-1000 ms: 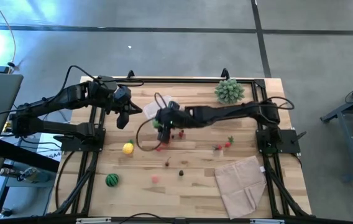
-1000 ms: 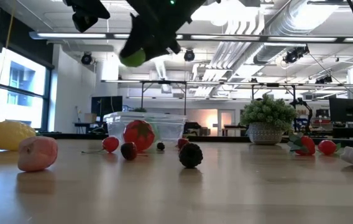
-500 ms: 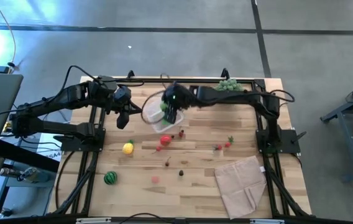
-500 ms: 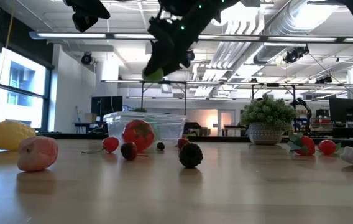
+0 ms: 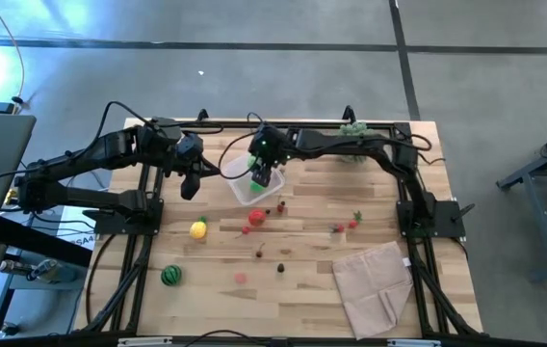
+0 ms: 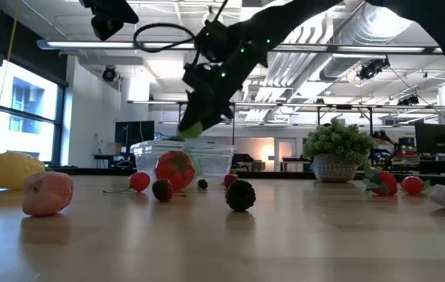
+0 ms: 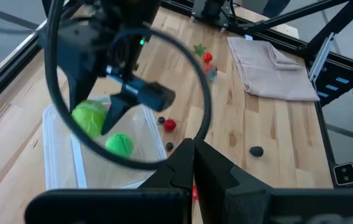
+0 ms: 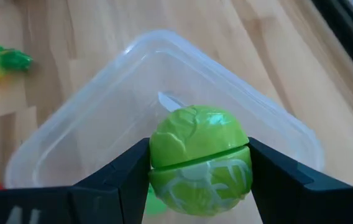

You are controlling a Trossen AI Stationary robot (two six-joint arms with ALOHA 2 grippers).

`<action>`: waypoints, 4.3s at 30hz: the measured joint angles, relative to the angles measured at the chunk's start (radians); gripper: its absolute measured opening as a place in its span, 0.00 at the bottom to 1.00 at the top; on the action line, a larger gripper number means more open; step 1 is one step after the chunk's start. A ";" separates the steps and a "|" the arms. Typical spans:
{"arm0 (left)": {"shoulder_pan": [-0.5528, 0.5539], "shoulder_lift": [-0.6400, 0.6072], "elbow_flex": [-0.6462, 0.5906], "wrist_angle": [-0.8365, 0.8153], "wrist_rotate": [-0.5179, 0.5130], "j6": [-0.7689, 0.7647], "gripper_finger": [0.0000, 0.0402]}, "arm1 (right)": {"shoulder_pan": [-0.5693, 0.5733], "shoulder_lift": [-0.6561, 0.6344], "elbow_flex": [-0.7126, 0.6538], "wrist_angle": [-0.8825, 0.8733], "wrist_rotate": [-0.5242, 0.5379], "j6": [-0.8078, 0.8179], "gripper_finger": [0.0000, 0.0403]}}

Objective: Pick and placing Produce into tupperware
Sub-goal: Put the green cabbage into the transparent bin, then put the bottom red strawberry into the transparent bin

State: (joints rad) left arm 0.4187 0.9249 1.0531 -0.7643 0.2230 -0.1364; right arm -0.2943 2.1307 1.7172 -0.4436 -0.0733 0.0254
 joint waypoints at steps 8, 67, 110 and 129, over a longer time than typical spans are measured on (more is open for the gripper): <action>0.000 0.000 0.000 0.000 0.000 0.000 0.00 | -0.007 0.075 0.000 0.021 -0.037 -0.002 0.52; 0.000 0.000 0.000 0.000 -0.007 0.000 0.00 | 0.197 -0.705 -0.633 -0.008 0.100 0.435 0.45; 0.000 0.000 0.000 0.000 -0.007 0.000 0.00 | 0.396 -0.757 -1.046 -0.134 0.034 0.275 0.45; 0.000 0.000 0.000 0.001 -0.007 0.000 0.00 | 0.393 -0.657 -1.046 -0.047 0.025 0.183 0.45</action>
State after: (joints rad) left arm 0.4183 0.9249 1.0527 -0.7635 0.2161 -0.1364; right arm 0.0986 1.4733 0.6716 -0.4910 -0.0486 0.2083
